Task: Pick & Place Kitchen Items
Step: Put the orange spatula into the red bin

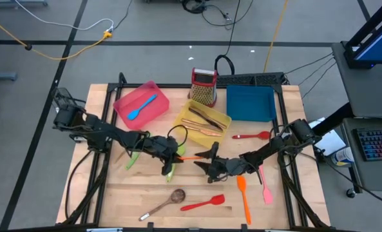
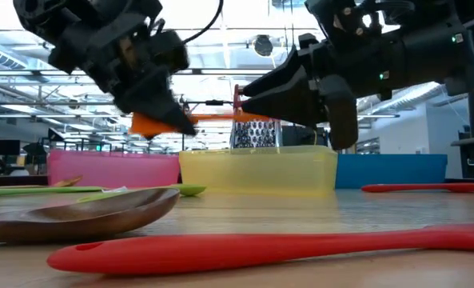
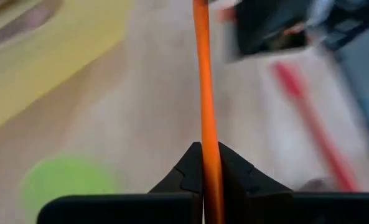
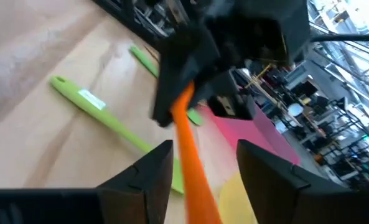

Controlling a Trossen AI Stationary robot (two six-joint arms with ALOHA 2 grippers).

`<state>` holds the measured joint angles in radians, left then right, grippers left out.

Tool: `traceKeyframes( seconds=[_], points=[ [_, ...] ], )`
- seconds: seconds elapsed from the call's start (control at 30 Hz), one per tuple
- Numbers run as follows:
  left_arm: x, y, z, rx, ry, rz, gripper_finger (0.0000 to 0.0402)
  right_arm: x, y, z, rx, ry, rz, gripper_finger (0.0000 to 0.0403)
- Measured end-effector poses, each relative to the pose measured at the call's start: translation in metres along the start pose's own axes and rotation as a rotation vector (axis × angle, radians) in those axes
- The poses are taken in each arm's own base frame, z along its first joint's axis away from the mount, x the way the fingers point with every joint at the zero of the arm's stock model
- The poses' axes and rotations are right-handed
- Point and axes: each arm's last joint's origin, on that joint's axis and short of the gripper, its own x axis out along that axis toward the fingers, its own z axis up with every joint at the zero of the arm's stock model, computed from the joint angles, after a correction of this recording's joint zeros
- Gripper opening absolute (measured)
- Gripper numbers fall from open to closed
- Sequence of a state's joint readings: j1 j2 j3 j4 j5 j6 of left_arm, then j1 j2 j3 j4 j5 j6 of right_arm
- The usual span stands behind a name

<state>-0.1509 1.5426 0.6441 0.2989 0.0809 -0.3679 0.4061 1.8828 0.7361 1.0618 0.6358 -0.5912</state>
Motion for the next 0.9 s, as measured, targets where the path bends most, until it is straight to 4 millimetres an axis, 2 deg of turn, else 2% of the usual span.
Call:
traceKeyframes(
  seconds=[0.07, 0.13, 0.27, 0.43, 0.7, 0.9],
  points=[
    [-0.011, 0.003, -0.001, 0.005, 0.027, 0.082, 0.0017, -0.001, 0.000, 0.002, 0.012, -0.022, 0.005, 0.0180],
    [-0.020, 0.005, 0.006, 0.029, -0.010, 0.155, 0.0018, -0.001, 0.000, 0.004, 0.021, -0.031, -0.001, 0.0182],
    [-0.051, 0.011, 0.013, 0.052, -0.019, 0.328, 0.0028, -0.002, -0.001, 0.006, 0.071, -0.050, -0.011, 0.0180],
    [-0.095, 0.016, 0.020, 0.034, -0.060, 0.484, 0.0017, -0.002, 0.000, 0.005, 0.114, -0.044, -0.006, 0.0173],
    [-0.151, 0.032, 0.011, -0.030, -0.092, 0.822, 0.0030, -0.002, -0.001, 0.005, 0.139, -0.047, -0.008, 0.0173],
    [-0.171, 0.053, -0.009, -0.112, 0.094, 1.002, 0.0017, -0.002, 0.000, 0.005, 0.139, -0.041, -0.003, 0.0169]
  ],
)
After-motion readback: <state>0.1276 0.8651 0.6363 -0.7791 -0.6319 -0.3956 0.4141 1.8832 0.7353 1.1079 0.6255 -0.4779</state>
